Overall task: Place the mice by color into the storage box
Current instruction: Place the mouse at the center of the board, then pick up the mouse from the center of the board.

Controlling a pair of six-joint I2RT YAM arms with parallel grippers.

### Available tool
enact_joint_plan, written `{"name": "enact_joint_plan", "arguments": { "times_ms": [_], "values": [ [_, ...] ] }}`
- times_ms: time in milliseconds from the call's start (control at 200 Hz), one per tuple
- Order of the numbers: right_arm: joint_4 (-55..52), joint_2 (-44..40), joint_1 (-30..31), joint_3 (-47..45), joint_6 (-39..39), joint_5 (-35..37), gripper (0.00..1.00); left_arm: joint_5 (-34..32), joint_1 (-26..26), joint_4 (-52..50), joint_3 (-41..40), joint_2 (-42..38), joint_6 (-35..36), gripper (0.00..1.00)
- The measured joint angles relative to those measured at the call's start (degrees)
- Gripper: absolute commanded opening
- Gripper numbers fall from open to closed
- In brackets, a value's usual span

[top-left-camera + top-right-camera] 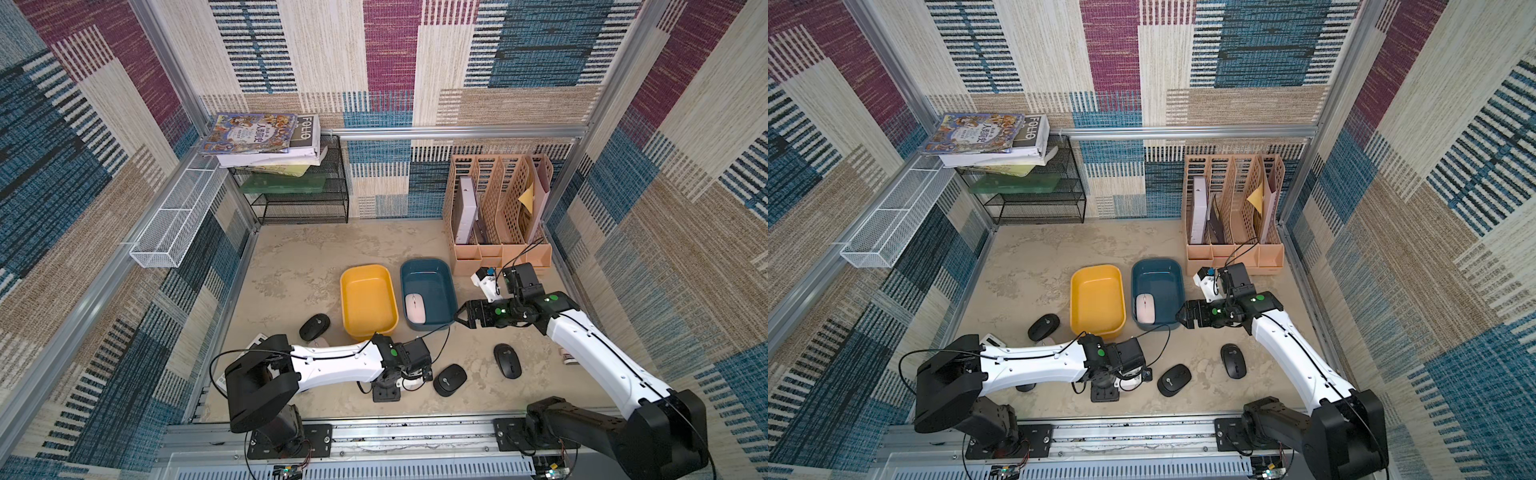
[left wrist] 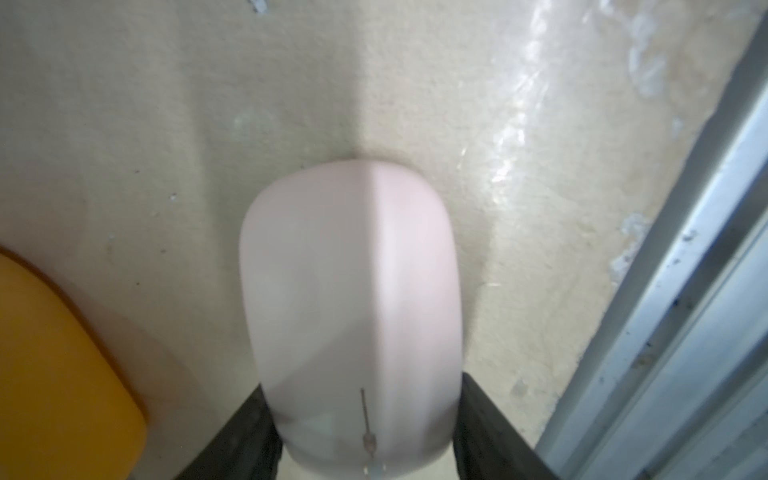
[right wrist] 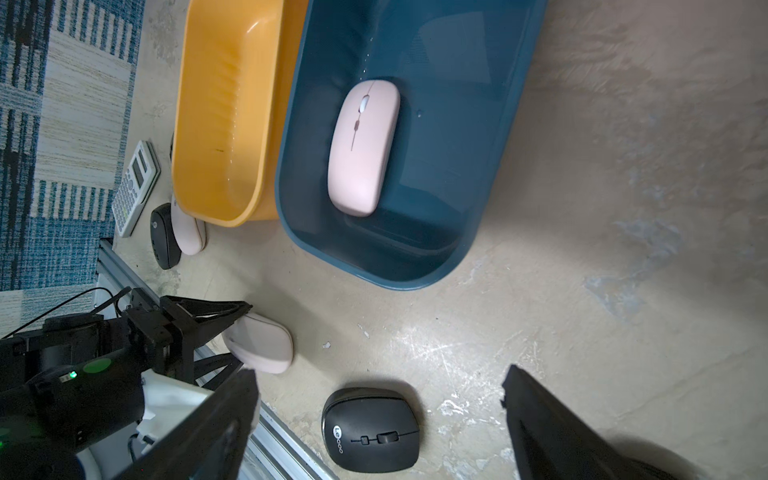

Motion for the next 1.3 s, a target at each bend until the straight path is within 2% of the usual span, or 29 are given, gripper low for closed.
{"name": "enact_joint_plan", "arguments": {
  "times_ms": [90,175,310,486,621,766,891,1132,1297],
  "values": [
    [0.0,0.0,0.0,-0.1,0.0,-0.5,0.96,-0.3,0.0,1.6,-0.4,-0.4,0.9,0.88],
    [0.0,0.0,0.0,0.0,-0.1,-0.9,0.96,-1.2,0.0,2.8,-0.4,-1.7,1.0,0.91],
    [0.0,0.2,-0.1,0.8,-0.6,-0.9,0.96,-2.7,0.0,3.7,-0.7,-7.8,-0.9,0.95],
    [0.6,1.8,-1.0,1.2,-0.8,-2.7,0.96,-5.4,0.6,4.0,-2.7,-23.8,-9.0,0.99],
    [4.4,4.0,-0.2,1.2,0.5,-8.0,0.96,-9.8,1.9,3.7,-1.6,-42.1,-21.4,0.99],
    [5.6,10.4,9.8,6.7,-0.8,-8.0,0.96,-14.3,3.0,2.5,-4.0,-57.2,-34.7,0.99],
    [4.8,16.8,21.4,12.1,-4.2,-3.7,0.96,-17.4,3.1,-2.4,-4.3,-64.0,-44.3,0.99],
    [0.4,29.9,42.7,18.9,-16.3,12.5,1.00,-20.3,3.2,-11.5,-3.1,-65.2,-54.6,0.99],
    [-0.4,34.7,51.7,20.0,-25.6,20.3,1.00,-21.0,3.2,-12.6,-2.0,-63.2,-55.5,0.99]
  ]
}}
